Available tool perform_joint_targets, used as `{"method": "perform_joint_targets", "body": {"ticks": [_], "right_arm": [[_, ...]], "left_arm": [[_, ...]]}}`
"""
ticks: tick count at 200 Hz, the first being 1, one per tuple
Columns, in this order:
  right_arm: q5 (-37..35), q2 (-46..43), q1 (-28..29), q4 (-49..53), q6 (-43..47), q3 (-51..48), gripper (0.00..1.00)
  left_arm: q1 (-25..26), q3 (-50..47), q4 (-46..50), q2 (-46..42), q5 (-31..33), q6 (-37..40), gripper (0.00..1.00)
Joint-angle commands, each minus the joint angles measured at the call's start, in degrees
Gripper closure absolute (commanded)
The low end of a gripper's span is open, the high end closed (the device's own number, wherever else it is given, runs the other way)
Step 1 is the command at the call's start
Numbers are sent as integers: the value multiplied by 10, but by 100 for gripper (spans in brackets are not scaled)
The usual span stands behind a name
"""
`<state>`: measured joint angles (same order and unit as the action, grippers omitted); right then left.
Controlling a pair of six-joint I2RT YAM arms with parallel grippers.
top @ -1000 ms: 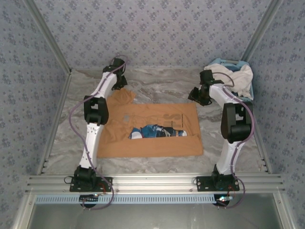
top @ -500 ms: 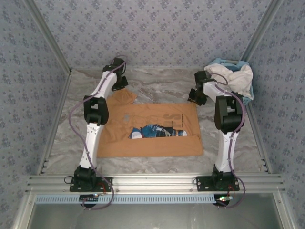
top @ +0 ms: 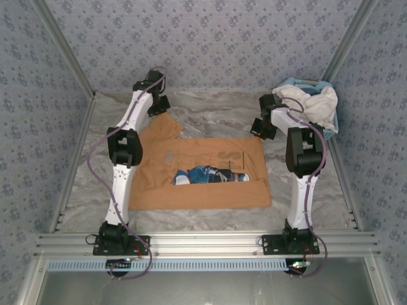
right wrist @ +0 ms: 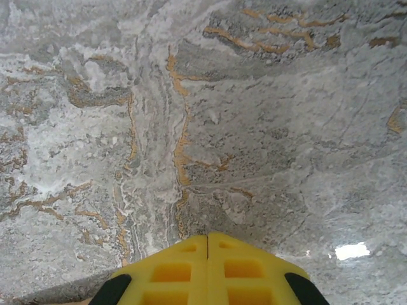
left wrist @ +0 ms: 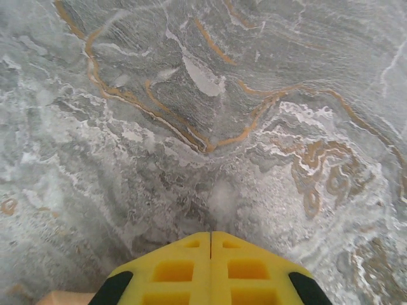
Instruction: Fold and stack the t-shirts
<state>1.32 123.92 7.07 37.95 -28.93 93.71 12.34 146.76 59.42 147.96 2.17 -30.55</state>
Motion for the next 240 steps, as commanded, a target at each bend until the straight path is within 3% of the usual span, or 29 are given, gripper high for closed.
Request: {"method": "perform_joint_targets", "body": {"ticks": [1,49,79,142,240], "right_arm": [[-11,-32,7,16,15,16,100],[-2,-68,13,20,41,-8,100],[-6,-98,13,19,47,-40,100],[-9,-168,14,22,38,-108,100],[-9,-347,39,37,-2,-319,100]], "left_arm": [[-4,13,41,-49,5,8,100],[-5,-37,101,-116,17,-1,100],[-15,-176,81,-222,15,-14,100],[-47,-492,35,-469,-59,-50,100],[-46,-753,92,-743,-51,-64,100]]}}
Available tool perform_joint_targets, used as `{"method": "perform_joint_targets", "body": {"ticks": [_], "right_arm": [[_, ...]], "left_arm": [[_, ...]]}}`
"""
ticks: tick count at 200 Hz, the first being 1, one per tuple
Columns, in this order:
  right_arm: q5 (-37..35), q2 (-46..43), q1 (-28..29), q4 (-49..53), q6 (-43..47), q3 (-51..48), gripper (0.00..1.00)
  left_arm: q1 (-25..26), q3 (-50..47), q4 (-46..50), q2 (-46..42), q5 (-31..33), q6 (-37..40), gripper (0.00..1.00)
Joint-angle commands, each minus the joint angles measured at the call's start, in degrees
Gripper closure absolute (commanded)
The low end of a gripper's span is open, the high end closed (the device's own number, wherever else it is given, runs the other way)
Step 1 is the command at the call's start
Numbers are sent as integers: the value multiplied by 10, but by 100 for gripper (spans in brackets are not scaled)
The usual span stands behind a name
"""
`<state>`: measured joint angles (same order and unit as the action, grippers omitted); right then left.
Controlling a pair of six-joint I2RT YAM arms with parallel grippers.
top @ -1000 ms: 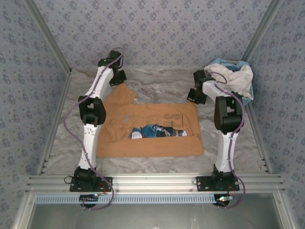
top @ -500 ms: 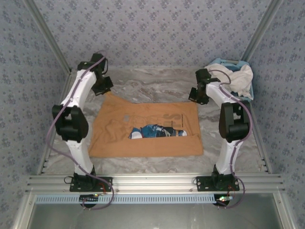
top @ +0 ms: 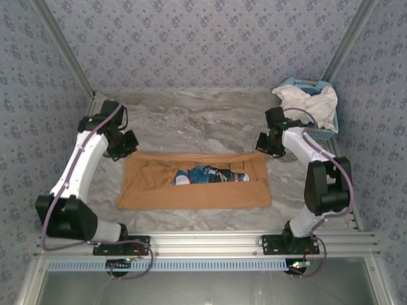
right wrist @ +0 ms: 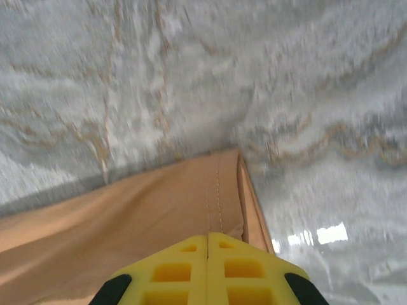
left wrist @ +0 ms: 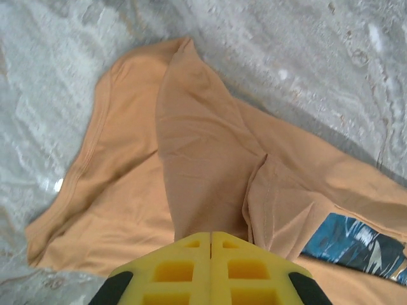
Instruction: Fold and stack the t-shirts
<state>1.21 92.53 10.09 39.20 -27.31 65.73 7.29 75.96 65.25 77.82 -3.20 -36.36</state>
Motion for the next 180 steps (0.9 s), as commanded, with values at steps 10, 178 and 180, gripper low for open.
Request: {"method": "perform_joint_targets", "body": {"ticks": [10,178,180], "right_arm": [[-9,-45,15,28,-20,-55,100],[-60,-98,52,96,-47,-96,100],[-59,-99,51,96,-47,-98,100]], "left_arm": [[5,-69,35,-61,2,-7,100],[64,-238,73,-183,43,-74,100],[64,-240,73,-183,43,-75,100]]}}
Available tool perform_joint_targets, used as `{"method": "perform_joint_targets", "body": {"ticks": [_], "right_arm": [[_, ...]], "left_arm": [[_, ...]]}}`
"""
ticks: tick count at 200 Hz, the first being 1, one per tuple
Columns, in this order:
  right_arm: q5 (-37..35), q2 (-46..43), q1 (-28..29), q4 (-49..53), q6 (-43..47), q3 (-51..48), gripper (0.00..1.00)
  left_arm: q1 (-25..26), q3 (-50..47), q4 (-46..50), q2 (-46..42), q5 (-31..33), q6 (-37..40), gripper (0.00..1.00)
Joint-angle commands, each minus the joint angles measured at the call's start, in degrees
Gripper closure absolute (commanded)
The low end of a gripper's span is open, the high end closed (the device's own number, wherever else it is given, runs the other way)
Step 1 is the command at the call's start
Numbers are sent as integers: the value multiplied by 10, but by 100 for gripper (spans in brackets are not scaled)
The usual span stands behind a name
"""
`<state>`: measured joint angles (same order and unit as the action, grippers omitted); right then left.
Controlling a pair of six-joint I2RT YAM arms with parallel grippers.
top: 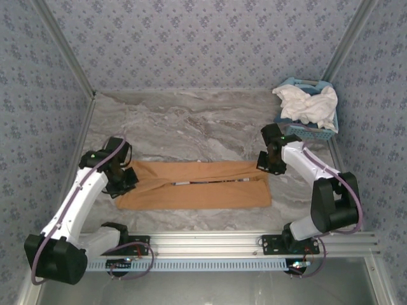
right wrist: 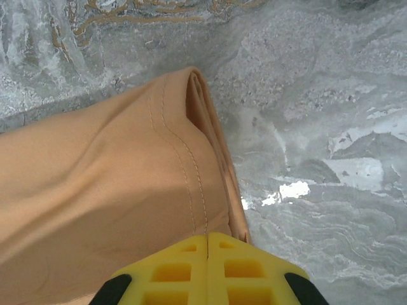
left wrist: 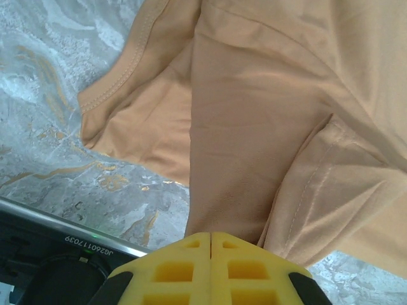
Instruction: Fold and stack the t-shirts
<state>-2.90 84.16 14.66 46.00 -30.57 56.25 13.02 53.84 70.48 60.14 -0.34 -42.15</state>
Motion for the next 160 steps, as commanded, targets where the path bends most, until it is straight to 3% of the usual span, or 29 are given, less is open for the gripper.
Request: {"method": "perform_joint_targets", "body": {"ticks": [1,71,79,100,124,142,160], "right_arm": [[-18,-15,6,27,-15,-4,100],[-9,-8,11,37,-37,-33,100],[-14,-10,11,44,-38,-29,92],[-35,-21,10,63,-41,-11,73],[-55,-48,11,74,-64,2,70],[-49,-50,11,61,-67,4,69],[-27,-28,14,29,-67,11,73]], "left_arm": [[7,-19,20,-6,14,-17,100],[22,-56,-14,4,5,-30,100],[22,-49,-13,2,4,-30,100],[21,-19,-6,-2,13,-35,85],[21,31,-1,5,36,-43,60],[19,64,-22,22,43,-46,57],[-4,79,-59,60,32,-45,59]]}}
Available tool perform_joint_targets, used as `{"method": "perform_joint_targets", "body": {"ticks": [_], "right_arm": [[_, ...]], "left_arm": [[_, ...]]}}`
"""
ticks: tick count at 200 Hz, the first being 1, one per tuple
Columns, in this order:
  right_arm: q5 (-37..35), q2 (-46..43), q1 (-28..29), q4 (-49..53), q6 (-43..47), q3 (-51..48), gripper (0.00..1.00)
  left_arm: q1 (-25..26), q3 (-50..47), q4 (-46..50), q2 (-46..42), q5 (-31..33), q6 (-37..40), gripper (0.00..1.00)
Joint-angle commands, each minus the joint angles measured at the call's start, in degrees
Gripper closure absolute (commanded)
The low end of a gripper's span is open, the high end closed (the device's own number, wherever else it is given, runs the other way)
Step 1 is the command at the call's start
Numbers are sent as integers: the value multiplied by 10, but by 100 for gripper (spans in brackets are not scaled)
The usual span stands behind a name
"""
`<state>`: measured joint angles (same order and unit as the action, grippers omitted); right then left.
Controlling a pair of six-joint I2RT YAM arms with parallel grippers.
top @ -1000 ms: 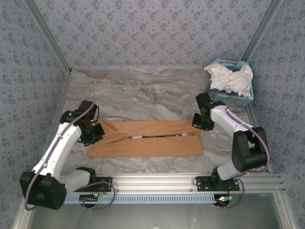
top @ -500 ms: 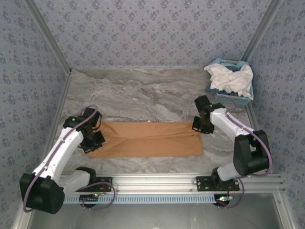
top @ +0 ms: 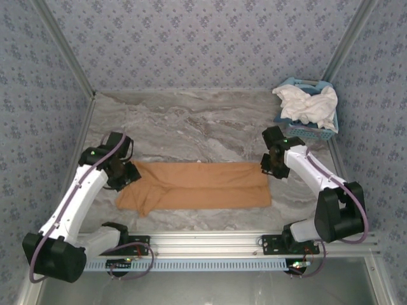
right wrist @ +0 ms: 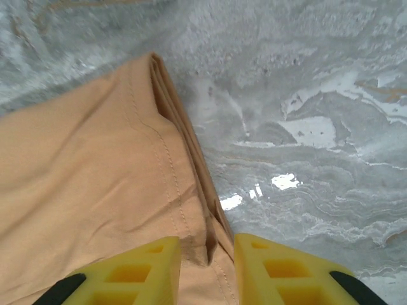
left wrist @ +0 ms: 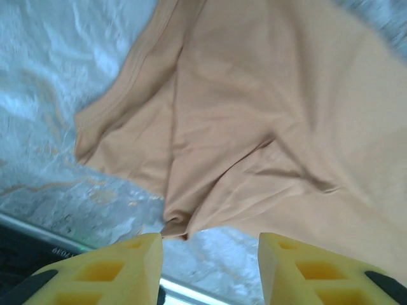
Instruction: Fold and stack the t-shirts
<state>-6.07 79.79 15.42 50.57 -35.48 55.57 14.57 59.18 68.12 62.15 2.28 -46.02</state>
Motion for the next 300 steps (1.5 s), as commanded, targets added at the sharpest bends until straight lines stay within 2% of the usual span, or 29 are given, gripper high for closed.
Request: {"method": "perform_joint_targets", "body": {"ticks": [1,18,48,100,114,134,154,171,218,243,257,278,300], "right_arm": [[6,16,7,-18,-18,18,73],[31,46,19,-51,-22,30,76],[85,86,17,-88,-32,25,76],[112,117,-8,-88,-50,-10,68],[117,113,-13,-87,-56,-28,67],[122,114,-23,-91,-61,-54,69],[116,119,-35,-99,-60,-71,74],[111,121,-42,-95,-55,-71,79],[82,96,-38,-87,-36,-64,80],[72,77,-23,-75,-22,-44,79],[57,66,-10,-57,-15,-23,78],[30,43,18,-42,-15,1,74],[27,42,41,-43,-18,18,73]], "left_arm": [[-22,26,-37,44,3,-6,60],[-71,28,-93,92,-39,-11,63],[-126,26,-188,186,-86,9,61],[-177,19,-239,308,-84,98,58],[-186,10,-257,320,-82,107,63],[-195,9,-254,335,-45,127,79],[-207,3,-252,340,-11,147,94],[-226,-5,-253,342,-1,157,100],[-250,-4,-248,341,-26,170,100],[-245,4,-237,307,-61,151,68],[-232,9,-215,276,-62,137,61],[-197,14,-176,230,-54,113,59],[-164,7,-161,203,-79,77,65]]}}
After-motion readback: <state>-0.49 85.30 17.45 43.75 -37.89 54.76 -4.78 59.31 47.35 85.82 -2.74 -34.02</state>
